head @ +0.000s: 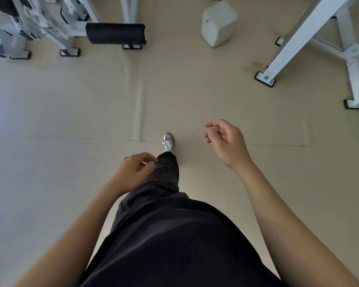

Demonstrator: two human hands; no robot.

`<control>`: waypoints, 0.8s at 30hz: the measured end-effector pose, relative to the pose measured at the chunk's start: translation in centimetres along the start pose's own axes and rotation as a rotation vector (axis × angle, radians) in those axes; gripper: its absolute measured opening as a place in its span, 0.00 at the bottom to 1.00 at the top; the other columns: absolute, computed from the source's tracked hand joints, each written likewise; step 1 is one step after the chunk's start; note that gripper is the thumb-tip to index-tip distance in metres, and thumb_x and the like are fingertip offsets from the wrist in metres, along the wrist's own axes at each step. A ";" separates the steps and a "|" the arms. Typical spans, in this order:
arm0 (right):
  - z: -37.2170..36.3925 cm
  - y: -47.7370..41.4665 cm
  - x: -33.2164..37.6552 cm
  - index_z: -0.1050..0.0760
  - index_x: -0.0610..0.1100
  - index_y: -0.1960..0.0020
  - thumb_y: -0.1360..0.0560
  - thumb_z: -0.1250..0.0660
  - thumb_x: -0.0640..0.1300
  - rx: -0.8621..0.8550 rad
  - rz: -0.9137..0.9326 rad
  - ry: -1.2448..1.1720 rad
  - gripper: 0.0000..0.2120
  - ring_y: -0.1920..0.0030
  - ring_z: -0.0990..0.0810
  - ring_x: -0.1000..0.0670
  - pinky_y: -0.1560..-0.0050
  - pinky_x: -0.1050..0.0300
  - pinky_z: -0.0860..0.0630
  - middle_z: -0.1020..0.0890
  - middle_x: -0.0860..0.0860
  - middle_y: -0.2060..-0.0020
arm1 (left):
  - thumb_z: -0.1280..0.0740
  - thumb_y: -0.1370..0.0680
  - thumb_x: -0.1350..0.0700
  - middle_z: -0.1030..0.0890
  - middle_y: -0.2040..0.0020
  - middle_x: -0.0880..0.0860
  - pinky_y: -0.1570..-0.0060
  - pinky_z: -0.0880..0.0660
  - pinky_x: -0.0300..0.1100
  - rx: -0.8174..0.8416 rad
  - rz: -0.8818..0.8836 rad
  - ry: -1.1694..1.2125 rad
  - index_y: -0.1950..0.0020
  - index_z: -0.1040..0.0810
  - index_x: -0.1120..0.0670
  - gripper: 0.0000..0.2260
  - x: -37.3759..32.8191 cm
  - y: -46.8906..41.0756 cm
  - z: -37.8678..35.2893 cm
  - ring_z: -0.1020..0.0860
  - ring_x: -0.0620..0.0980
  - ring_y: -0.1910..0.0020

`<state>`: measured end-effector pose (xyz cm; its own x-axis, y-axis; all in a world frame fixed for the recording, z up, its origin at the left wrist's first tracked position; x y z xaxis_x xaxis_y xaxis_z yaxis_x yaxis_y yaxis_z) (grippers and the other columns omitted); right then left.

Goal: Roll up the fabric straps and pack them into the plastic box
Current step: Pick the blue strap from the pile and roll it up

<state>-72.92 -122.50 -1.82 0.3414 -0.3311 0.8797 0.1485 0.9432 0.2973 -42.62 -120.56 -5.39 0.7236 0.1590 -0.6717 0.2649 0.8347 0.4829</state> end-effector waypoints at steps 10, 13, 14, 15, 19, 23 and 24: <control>7.2 -28.3 4.8 0.18 0.55 0.39 0.15 0.34 0.45 0.009 -0.171 0.025 0.09 0.52 0.13 0.56 0.47 0.61 0.21 0.12 0.56 0.53 | 0.34 0.15 0.56 0.16 0.55 0.34 0.54 0.27 0.29 0.142 -0.119 -0.017 0.43 0.15 0.46 0.09 -15.2 -32.4 13.0 0.18 0.37 0.55; 10.5 -33.4 4.4 0.18 0.57 0.41 0.16 0.33 0.43 -0.048 -0.272 0.002 0.10 0.52 0.13 0.56 0.45 0.57 0.20 0.12 0.57 0.53 | 0.36 0.15 0.58 0.14 0.50 0.40 0.47 0.22 0.39 0.131 -0.156 -0.006 0.43 0.14 0.49 0.10 -21.8 -42.6 16.5 0.15 0.45 0.50; 11.5 -35.4 4.3 0.18 0.57 0.42 0.16 0.33 0.43 -0.079 -0.300 -0.017 0.10 0.53 0.13 0.55 0.44 0.56 0.19 0.12 0.57 0.54 | 0.36 0.15 0.58 0.14 0.49 0.42 0.47 0.22 0.38 0.119 -0.169 0.001 0.43 0.14 0.49 0.11 -23.9 -46.0 17.6 0.15 0.46 0.50; 12.6 -37.7 4.4 0.17 0.56 0.43 0.17 0.32 0.43 -0.110 -0.320 -0.039 0.09 0.53 0.13 0.54 0.44 0.55 0.19 0.12 0.56 0.55 | 0.36 0.15 0.59 0.14 0.49 0.43 0.49 0.22 0.35 0.105 -0.182 0.007 0.43 0.14 0.48 0.11 -25.9 -49.4 18.6 0.15 0.46 0.50; 16.8 -50.5 5.7 0.17 0.57 0.45 0.23 0.34 0.52 -0.161 -0.315 -0.072 0.10 0.54 0.13 0.52 0.48 0.57 0.21 0.12 0.53 0.57 | 0.36 0.15 0.61 0.13 0.49 0.46 0.50 0.22 0.35 0.039 -0.225 0.047 0.44 0.14 0.51 0.11 -33.3 -62.8 21.9 0.14 0.46 0.50; 21.6 -65.3 8.1 0.17 0.57 0.43 0.23 0.35 0.53 -0.105 -0.262 -0.031 0.11 0.53 0.13 0.52 0.47 0.54 0.20 0.12 0.54 0.56 | 0.36 0.15 0.60 0.13 0.48 0.48 0.46 0.20 0.39 0.009 -0.201 0.035 0.43 0.14 0.52 0.11 -39.4 -74.2 25.5 0.14 0.47 0.49; 22.8 -68.9 9.1 0.17 0.57 0.43 0.22 0.35 0.52 -0.088 -0.248 -0.018 0.11 0.53 0.13 0.51 0.46 0.53 0.19 0.12 0.54 0.56 | 0.36 0.14 0.60 0.13 0.48 0.47 0.46 0.20 0.41 0.006 -0.187 0.030 0.42 0.14 0.52 0.11 -40.5 -76.5 26.5 0.14 0.47 0.49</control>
<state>-101.16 -189.87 -5.85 0.2679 -0.5502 0.7909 0.3060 0.8270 0.4717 -75.33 -204.85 -0.21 0.6422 0.0170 -0.7664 0.3969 0.8479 0.3514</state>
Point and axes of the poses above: each hand's wrist, its own y-axis away from the middle knuckle, its own z-axis out of the back of the hand, x = y × z, the point moved 7 cm from there along -y, towards the middle knuckle
